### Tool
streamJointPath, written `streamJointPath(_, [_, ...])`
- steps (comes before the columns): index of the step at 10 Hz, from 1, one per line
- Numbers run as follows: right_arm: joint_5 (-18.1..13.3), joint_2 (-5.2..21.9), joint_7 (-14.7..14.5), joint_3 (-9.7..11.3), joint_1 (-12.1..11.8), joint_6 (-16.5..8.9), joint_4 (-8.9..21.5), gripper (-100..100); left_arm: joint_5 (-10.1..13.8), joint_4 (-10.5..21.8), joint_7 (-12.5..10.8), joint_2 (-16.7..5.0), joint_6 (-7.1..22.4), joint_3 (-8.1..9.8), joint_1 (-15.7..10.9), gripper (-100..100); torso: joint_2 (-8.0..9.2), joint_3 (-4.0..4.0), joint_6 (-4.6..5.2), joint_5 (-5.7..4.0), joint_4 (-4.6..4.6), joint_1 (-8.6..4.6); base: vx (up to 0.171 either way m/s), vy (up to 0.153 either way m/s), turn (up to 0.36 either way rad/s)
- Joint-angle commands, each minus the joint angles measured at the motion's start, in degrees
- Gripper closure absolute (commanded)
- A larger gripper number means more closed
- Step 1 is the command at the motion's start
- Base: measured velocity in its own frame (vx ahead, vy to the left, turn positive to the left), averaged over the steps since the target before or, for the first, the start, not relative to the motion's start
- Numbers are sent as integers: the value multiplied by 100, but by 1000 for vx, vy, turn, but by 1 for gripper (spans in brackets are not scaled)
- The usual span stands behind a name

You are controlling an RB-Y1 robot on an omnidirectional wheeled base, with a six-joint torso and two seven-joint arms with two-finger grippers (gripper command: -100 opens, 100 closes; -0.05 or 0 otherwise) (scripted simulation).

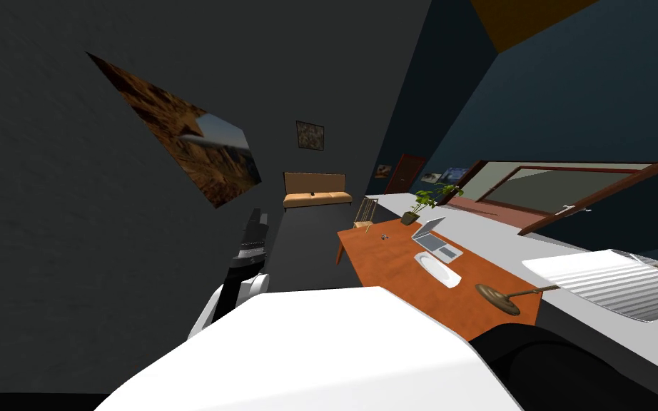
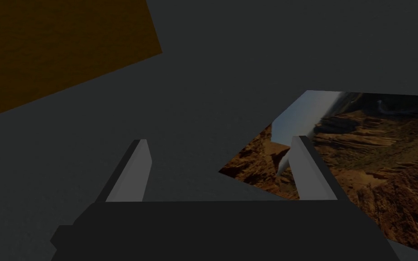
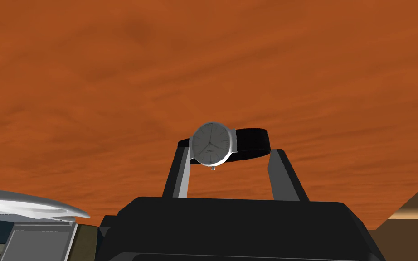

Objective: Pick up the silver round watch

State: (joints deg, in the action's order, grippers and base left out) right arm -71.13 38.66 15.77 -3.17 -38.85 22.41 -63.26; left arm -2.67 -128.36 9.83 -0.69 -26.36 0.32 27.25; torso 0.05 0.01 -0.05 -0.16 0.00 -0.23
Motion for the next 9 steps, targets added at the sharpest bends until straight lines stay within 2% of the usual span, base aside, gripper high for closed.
streamJointPath(1, [0,0,0,0,0,0,0,100,0,0,0,0,0,0,0,0,0,0,0,0,0,0,0,0,0])
streamJointPath(3, [-1,0,-1,1,0,3,-1,100,0,0,0,0,0,0,0,0,-3,-2,1,-1,-1,-7,0,0,0])
streamJointPath(4, [-1,0,-1,1,0,3,-1,0,0,0,0,0,0,0,0,0,-4,-2,1,-2,-1,-8,0,0,0])
streamJointPath(5, [-85,72,110,-41,-128,52,-174,100,0,0,0,0,0,0,0,0,-4,-2,1,-2,-1,-9,14,11,-110])
streamJointPath(7, [-169,161,212,-114,-267,139,-355,100,0,0,0,0,0,0,1,0,-7,-4,6,0,-3,0,21,25,-103])
streamJointPath(8, [-134,112,144,-86,-200,98,-263,100,0,0,0,0,0,0,1,0,-9,-5,7,0,-3,3,10,15,-26])
streamJointPath(9, [-138,115,152,-93,-208,113,-269,0,0,0,0,0,0,0,0,0,-8,-4,3,-2,-2,-2,0,0,0])
